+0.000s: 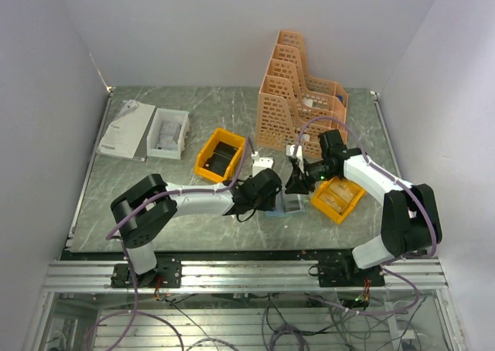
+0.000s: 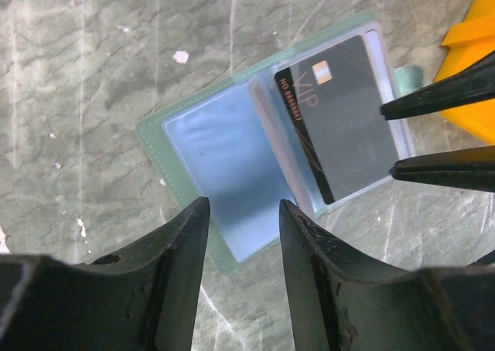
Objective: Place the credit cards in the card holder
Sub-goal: Turn over the card slot in the card holder.
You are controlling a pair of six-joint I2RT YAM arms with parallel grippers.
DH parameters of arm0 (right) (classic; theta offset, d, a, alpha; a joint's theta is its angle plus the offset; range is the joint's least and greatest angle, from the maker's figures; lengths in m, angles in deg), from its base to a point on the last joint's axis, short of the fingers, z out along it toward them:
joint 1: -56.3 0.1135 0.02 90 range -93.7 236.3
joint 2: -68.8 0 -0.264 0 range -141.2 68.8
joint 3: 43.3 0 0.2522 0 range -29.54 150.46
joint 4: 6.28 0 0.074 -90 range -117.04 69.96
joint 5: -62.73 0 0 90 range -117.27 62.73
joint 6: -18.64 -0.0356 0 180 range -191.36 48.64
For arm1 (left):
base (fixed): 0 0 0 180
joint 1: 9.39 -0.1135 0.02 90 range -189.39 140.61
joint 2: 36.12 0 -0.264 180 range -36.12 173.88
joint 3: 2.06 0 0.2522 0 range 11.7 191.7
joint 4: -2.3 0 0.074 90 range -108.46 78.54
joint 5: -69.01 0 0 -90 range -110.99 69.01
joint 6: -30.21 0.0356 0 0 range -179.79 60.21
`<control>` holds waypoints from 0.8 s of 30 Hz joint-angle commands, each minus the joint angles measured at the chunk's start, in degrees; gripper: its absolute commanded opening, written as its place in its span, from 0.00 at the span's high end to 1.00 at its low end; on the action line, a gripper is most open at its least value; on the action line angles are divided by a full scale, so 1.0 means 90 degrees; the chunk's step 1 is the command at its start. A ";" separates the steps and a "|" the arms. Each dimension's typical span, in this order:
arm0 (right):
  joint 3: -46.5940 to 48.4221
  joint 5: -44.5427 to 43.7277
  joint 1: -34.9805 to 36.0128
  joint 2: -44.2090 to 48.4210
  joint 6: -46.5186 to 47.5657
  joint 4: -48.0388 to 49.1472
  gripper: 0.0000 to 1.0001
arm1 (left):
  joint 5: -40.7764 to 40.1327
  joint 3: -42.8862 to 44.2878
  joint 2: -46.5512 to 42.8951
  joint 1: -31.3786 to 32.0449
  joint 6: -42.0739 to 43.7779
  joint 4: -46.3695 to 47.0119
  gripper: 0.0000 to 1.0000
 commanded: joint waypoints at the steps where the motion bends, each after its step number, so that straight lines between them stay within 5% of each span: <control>1: 0.0222 0.0128 -0.0203 -0.0032 -0.0455 -0.0004 0.75 | -0.0053 0.0350 0.0186 0.0073 0.0274 -0.0049 0.48; 8: 0.0365 -0.0139 -0.0477 0.0091 -0.1074 0.0142 0.75 | 0.0188 0.0577 0.0469 0.0130 0.0314 0.0416 0.50; 14: 0.0351 -0.0568 -0.0820 0.0442 -0.1597 0.0466 0.79 | 0.0396 0.0758 0.0791 0.0147 0.0345 0.0883 0.62; 24: 0.0536 -0.0455 -0.1524 0.0683 -0.0689 -0.0266 0.88 | 0.0561 0.0984 0.1061 0.0201 0.0496 0.1224 0.61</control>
